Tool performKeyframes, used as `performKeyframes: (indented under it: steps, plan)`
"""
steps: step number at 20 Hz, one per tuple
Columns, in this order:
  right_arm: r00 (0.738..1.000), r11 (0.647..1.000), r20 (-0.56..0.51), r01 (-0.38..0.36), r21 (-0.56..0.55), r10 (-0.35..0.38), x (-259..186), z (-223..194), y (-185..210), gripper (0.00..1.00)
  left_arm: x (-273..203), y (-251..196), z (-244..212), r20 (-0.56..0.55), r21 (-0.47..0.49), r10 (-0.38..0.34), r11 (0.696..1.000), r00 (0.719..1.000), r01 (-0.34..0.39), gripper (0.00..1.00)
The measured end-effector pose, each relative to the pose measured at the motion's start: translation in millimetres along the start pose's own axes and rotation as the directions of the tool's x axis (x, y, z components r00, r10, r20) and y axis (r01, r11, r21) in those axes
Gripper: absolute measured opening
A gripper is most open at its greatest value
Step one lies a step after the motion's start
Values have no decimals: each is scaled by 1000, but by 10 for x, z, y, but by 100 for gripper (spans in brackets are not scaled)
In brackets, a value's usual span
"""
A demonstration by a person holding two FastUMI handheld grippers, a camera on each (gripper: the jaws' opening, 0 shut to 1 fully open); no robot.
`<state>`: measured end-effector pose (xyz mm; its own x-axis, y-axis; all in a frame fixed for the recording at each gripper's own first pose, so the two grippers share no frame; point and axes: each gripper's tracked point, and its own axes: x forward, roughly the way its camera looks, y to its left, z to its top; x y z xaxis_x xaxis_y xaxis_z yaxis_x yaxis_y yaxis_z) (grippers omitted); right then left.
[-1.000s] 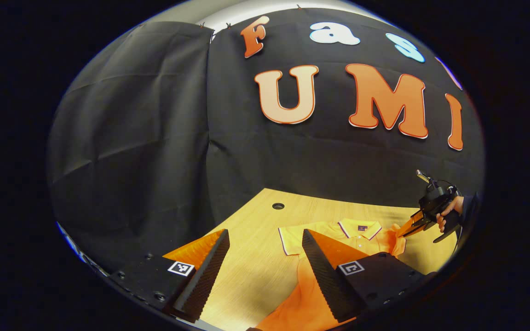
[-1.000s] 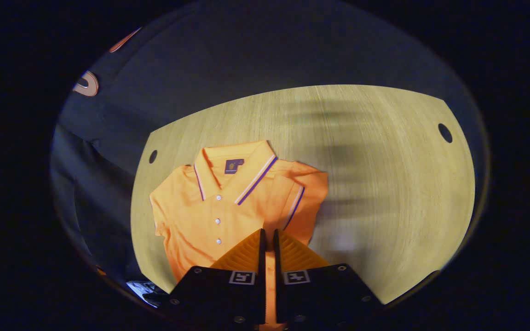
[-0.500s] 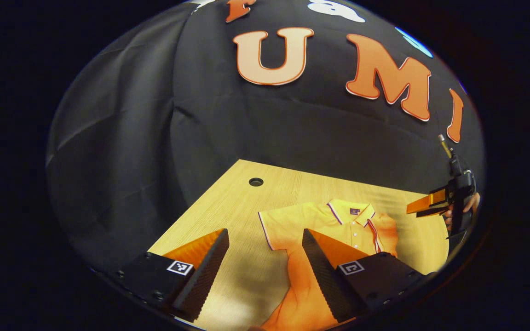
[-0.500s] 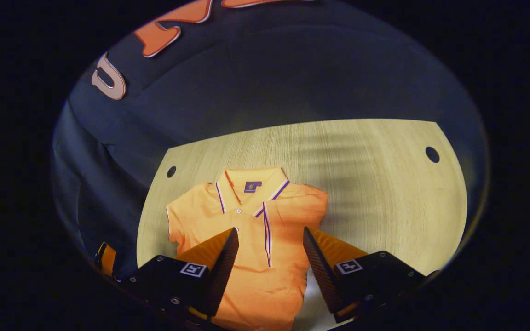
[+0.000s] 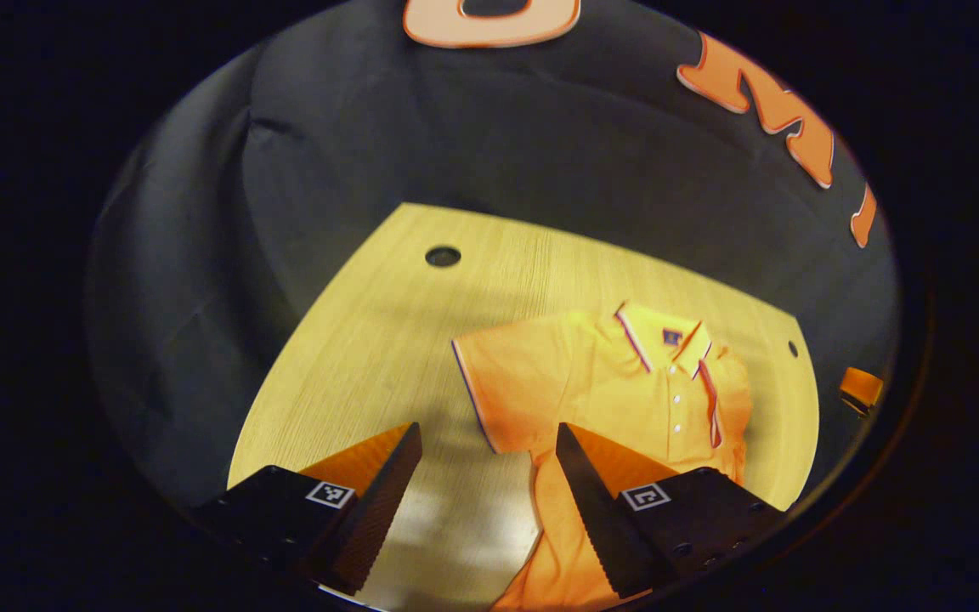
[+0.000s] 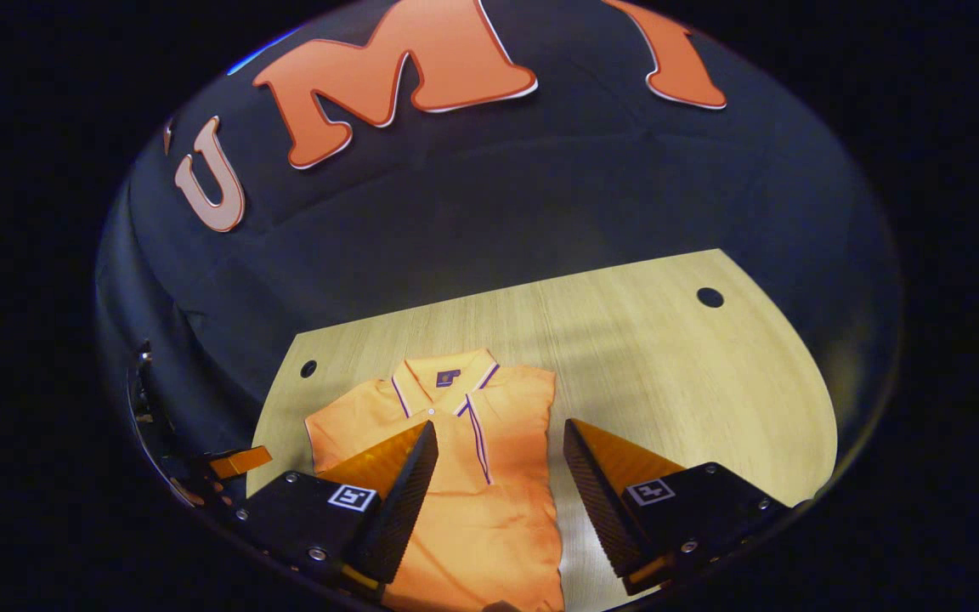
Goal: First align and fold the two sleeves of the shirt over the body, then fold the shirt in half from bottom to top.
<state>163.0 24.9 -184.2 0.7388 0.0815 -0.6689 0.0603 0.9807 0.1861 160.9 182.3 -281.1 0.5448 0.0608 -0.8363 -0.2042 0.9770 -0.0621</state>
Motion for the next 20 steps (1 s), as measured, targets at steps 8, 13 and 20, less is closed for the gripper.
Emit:
performKeyframes:
  steps: [8,13,20]
  plan:
    - [967,981,170,177,74,-187,-848,-382,-57,97,696,-28,88,-183,47,-32,998,983,42,94]
    - [952,978,231,180,107,-201,-1346,-586,107,97,977,82,134,-252,51,10,999,968,3,97]
    - [907,957,306,277,83,-289,-1957,-615,16,98,1238,172,127,-309,86,84,994,947,-60,94]
